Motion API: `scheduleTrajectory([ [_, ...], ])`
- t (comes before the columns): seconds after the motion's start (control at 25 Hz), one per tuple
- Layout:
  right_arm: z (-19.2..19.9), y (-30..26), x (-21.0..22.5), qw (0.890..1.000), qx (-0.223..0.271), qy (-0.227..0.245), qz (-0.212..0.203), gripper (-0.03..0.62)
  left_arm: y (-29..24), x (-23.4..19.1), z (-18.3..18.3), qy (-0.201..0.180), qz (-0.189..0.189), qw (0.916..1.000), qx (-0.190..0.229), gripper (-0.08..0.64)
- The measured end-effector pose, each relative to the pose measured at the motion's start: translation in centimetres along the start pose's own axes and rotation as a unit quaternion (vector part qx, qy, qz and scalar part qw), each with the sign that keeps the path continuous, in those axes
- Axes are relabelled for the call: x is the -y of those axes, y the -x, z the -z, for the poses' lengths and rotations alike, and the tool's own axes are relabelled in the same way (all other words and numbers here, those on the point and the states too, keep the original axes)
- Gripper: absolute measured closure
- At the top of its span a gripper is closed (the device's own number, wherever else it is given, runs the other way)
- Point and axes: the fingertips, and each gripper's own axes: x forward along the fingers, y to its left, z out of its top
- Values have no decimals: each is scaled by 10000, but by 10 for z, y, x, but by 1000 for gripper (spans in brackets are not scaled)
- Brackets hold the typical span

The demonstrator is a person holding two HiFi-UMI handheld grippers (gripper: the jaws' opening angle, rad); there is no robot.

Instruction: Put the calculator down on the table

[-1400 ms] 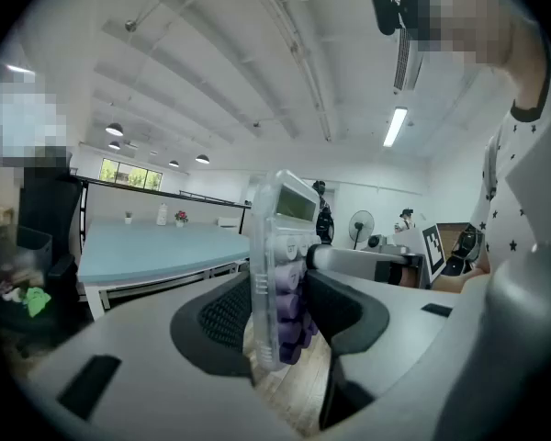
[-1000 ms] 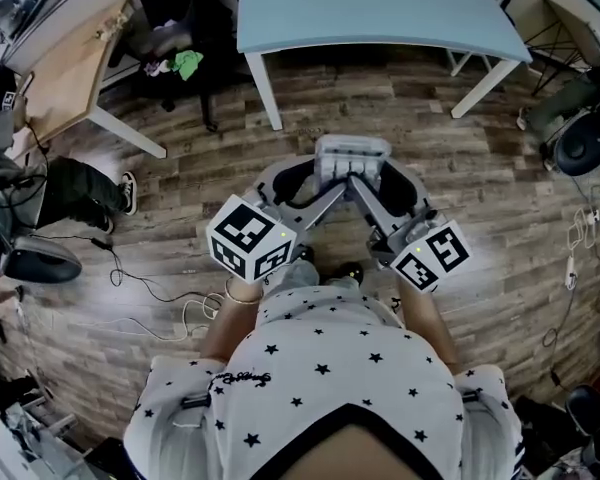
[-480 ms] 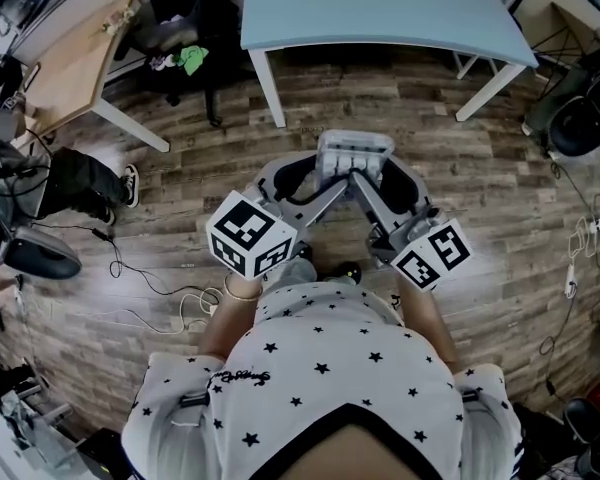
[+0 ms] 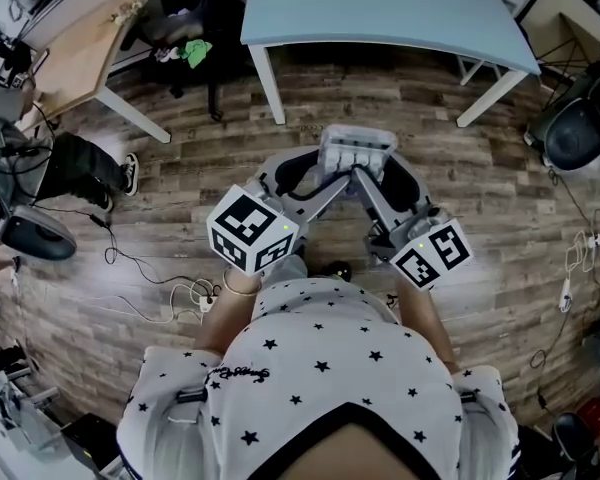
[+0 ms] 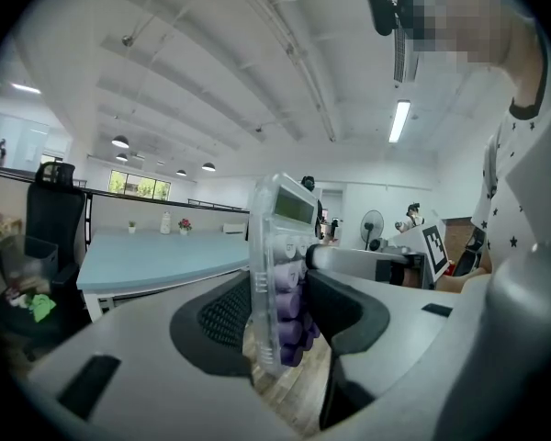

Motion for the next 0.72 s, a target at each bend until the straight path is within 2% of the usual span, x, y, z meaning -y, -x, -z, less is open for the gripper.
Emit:
scheduleTrajectory([
  [0.36,-2,35,7,10000,41,-54,16,410,-14,32,7,-89,-57,9999,-29,351],
  [0.72,0,40,15,9998,-8,-28,202,410,-23,33,11,15,91,10000,-28,351],
])
